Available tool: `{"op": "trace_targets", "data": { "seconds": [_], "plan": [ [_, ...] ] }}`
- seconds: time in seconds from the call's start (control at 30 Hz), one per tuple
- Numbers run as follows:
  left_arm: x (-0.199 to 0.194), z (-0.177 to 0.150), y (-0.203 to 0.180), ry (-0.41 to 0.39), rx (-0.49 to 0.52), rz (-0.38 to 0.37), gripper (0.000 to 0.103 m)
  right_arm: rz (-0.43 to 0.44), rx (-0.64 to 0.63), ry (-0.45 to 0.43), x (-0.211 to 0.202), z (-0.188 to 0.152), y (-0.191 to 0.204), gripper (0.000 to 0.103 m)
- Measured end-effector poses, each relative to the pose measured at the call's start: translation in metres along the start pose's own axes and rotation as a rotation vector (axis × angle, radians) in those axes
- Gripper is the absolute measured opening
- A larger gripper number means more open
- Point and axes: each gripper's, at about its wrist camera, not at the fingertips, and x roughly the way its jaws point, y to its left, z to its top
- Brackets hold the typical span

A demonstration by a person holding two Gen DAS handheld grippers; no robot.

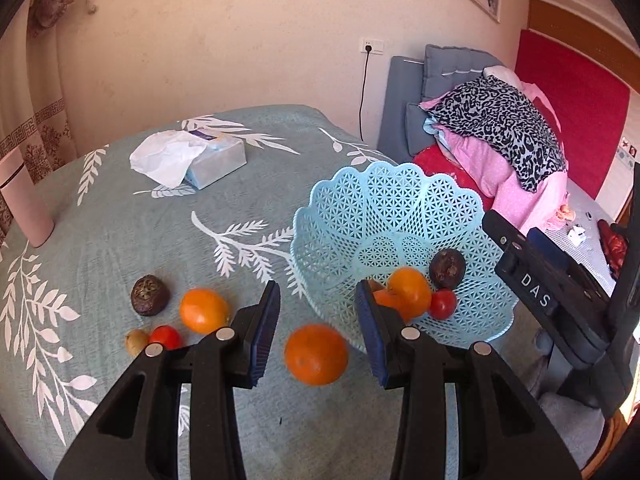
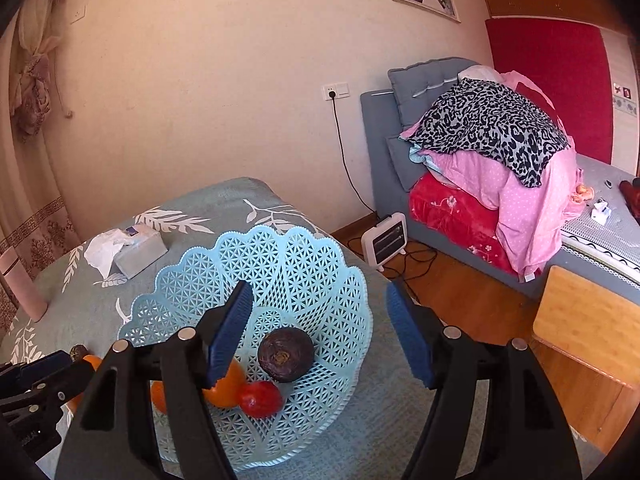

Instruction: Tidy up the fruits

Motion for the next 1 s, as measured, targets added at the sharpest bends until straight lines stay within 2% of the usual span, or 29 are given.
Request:
{"op": "trace_targets", "data": {
  "seconds": [0.13,0.23,0.27,0.37,0.4,0.53,0.7,0.8,0.87,0.93,1.0],
  "plan": [
    [0.016,0.011,-0.012,0.000,0.018,-0.031,0.040,0.000,0.002,-0.002,0.000,-0.001,0.000,0.071],
    [0.023,0.012,-0.009,0.015,-0.006,-0.044,0.040,0.003,0.006,-0.002,0.000,-0.001,-0.001,0.071],
    [0.023,0.011,-0.005,0.026,-0.022,-0.042,0.042,0.003,0.010,-0.002,0.000,-0.001,-0.001,0.071],
    [0.019,0.005,0.014,0.037,-0.088,-0.029,0.063,0.004,0.021,0.007,0.003,-0.001,-0.003,0.073],
    [0.017,0.002,0.020,0.037,-0.103,-0.018,0.065,0.002,0.022,0.008,0.003,-0.001,-0.002,0.073],
    [0.007,-0.015,0.046,0.065,-0.157,-0.003,0.070,-0.003,0.006,-0.004,0.001,-0.002,0.001,0.073],
    [0.003,-0.041,0.064,0.134,-0.195,-0.003,0.070,-0.008,0.002,-0.002,0.001,-0.003,0.002,0.073],
    [0.008,-0.057,0.061,0.179,-0.170,-0.001,0.069,-0.010,0.003,0.003,0.002,-0.003,0.003,0.073],
    [0.010,-0.063,0.054,0.180,-0.144,-0.016,0.063,-0.009,-0.001,0.003,0.002,-0.003,0.003,0.073],
    [0.010,-0.063,0.046,0.173,-0.110,-0.028,0.048,-0.009,-0.005,0.002,0.002,-0.004,0.004,0.073],
    [0.010,-0.061,0.038,0.170,-0.080,-0.037,0.039,-0.008,-0.004,0.003,0.002,-0.003,0.004,0.073]
  ]
}}
